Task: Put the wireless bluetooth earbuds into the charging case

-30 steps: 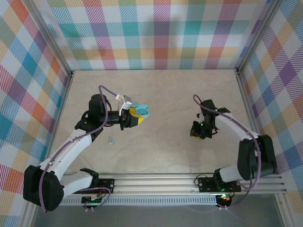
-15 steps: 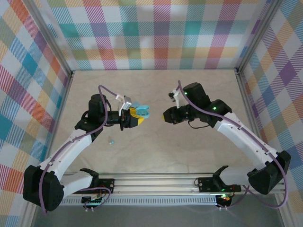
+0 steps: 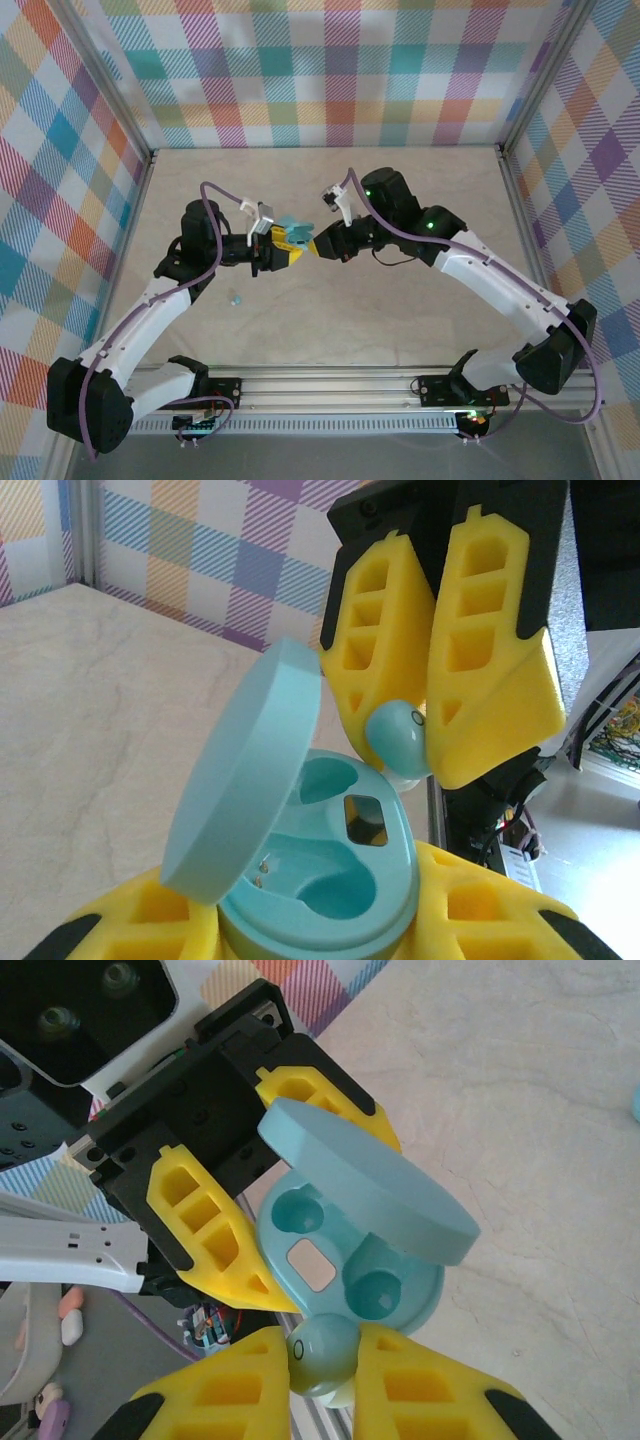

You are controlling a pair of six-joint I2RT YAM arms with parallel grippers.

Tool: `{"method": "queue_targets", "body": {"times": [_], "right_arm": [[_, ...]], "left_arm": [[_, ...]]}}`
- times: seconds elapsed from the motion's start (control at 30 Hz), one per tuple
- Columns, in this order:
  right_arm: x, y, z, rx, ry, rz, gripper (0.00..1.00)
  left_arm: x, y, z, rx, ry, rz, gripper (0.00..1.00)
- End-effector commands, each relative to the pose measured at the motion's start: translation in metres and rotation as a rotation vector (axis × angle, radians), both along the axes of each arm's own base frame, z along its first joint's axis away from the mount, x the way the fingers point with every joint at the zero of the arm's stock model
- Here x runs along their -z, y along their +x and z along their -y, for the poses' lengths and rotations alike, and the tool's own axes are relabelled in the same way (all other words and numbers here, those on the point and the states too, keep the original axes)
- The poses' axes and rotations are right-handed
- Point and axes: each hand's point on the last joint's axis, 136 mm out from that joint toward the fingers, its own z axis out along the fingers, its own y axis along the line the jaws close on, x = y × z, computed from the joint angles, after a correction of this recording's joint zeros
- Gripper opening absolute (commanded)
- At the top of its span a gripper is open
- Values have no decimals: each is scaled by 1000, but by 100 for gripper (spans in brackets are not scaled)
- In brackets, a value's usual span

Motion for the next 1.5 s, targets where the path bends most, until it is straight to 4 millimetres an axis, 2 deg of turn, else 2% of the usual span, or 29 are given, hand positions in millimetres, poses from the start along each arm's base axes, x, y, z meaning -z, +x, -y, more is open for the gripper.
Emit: {"method": "queue_targets", "body": {"times": [0.0, 0.37, 0.73, 0.9, 1.13, 1.37, 1.47], "right_arm": [[-27, -2, -12, -60, 79, 61, 17], [-31, 0, -12, -80, 57, 102, 18], [-3, 0, -10, -155, -59, 139, 20], [0, 0, -9, -181, -73, 162, 21], [2, -11, -14, -265, -52, 139, 26], [14, -2, -14, -260, -111, 153, 26], [16, -1, -15, -262, -122, 150, 29]], "left_arm": [[-6, -10, -2, 41, -20, 34, 0], [-6, -14, -1, 63, -19, 33, 0], [-12, -22, 0, 104, -30, 36, 0], [-14, -23, 0, 114, -33, 39, 0], [-16, -23, 1, 122, -35, 44, 0], [-16, -21, 2, 126, -35, 43, 0], [-16, -21, 2, 129, -35, 41, 0]]}}
